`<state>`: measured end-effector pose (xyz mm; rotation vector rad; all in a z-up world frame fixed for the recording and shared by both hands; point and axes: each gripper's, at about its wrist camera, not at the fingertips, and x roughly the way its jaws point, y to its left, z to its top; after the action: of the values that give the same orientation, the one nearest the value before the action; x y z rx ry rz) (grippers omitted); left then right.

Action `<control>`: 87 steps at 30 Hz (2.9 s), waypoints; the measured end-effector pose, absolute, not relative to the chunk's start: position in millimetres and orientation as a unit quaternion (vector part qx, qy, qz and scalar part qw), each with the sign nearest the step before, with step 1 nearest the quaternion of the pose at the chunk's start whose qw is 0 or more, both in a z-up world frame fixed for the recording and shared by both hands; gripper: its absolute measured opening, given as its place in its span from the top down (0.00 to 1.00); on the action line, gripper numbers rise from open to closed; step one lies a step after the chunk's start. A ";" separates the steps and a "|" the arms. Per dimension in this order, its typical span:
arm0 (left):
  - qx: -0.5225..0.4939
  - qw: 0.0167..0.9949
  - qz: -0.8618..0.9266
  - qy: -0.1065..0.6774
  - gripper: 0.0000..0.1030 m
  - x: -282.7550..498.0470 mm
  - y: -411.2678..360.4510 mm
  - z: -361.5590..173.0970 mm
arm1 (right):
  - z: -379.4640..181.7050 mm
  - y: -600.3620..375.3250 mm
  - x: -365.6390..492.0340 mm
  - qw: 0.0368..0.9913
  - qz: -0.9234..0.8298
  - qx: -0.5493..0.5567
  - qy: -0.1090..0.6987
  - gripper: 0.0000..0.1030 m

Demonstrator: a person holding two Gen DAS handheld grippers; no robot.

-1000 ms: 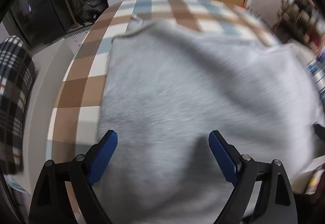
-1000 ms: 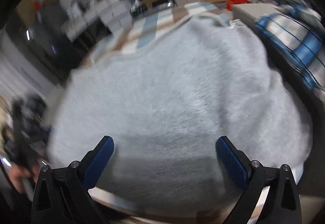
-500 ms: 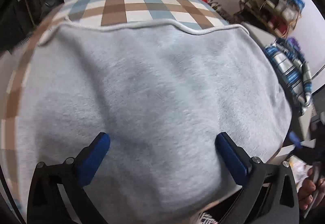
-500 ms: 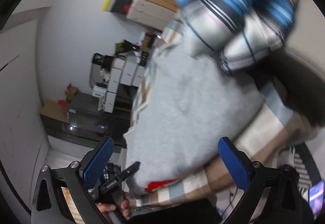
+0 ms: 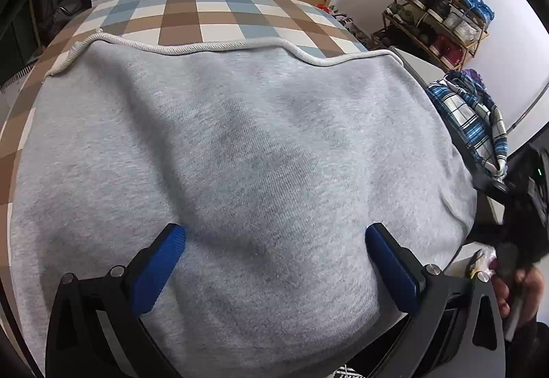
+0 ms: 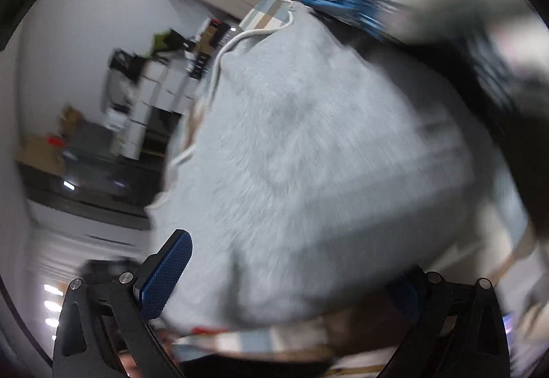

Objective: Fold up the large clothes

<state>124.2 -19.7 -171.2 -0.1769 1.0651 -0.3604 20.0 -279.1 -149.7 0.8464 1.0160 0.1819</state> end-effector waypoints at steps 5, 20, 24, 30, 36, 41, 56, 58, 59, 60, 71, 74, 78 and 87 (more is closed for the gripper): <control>-0.099 0.837 -0.182 0.507 0.01 125.9 -14.3 -171.7 | -149.9 -261.4 56.3 0.793 0.066 0.374 0.477 0.00; -0.117 0.825 -0.193 0.517 0.01 127.5 -10.3 -170.6 | -150.0 -265.6 40.3 0.817 0.091 0.375 0.429 0.10; -0.120 0.824 -0.197 0.517 0.01 128.4 -6.1 -171.3 | -148.3 -251.5 47.8 0.846 0.065 0.311 0.428 0.33; -0.121 0.828 -0.192 0.512 0.01 126.9 -7.9 -172.9 | -124.5 -256.0 40.3 0.869 0.080 0.293 0.390 0.72; -0.106 0.827 -0.179 0.521 0.01 130.4 -19.0 -173.6 | -73.8 -230.2 27.8 0.915 0.108 0.227 0.316 0.75; -0.112 0.822 -0.188 0.526 0.01 136.2 -30.6 -173.6 | -44.9 -213.4 27.8 0.933 0.136 0.169 0.288 0.76; -0.236 0.729 -0.316 0.560 0.01 146.8 0.3 -163.7 | 24.5 -106.9 18.7 0.941 0.093 -0.155 0.285 0.76; -0.252 0.722 -0.322 0.559 0.02 141.0 35.1 -163.1 | 7.8 -60.8 6.0 0.926 0.095 -0.234 0.279 0.76; -0.266 0.718 -0.314 0.562 0.02 138.2 54.0 -164.2 | 0.1 -47.4 3.2 0.919 0.097 -0.257 0.281 0.76; -0.278 0.716 -0.308 0.561 0.02 135.7 69.2 -164.5 | -14.6 -24.9 -3.1 0.907 0.099 -0.299 0.280 0.76; -0.291 0.733 -0.273 0.550 0.01 106.4 160.2 -159.8 | -122.9 53.2 -37.5 0.845 0.139 -0.409 0.314 0.64; -0.296 0.724 -0.277 0.558 0.02 111.1 151.6 -163.0 | -128.8 55.2 -41.6 0.844 0.153 -0.402 0.320 0.46; -0.300 0.722 -0.282 0.556 0.02 121.9 133.5 -152.6 | -126.5 47.8 -49.3 0.856 0.184 -0.365 0.315 0.20; -0.237 0.705 -0.327 0.583 0.01 150.9 66.3 -130.8 | -100.3 2.8 -49.4 0.885 0.300 -0.157 0.321 0.09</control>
<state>150.9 66.3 -130.8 -0.5275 1.2953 -0.7263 -49.4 2.8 -100.3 -0.3273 0.6674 0.6237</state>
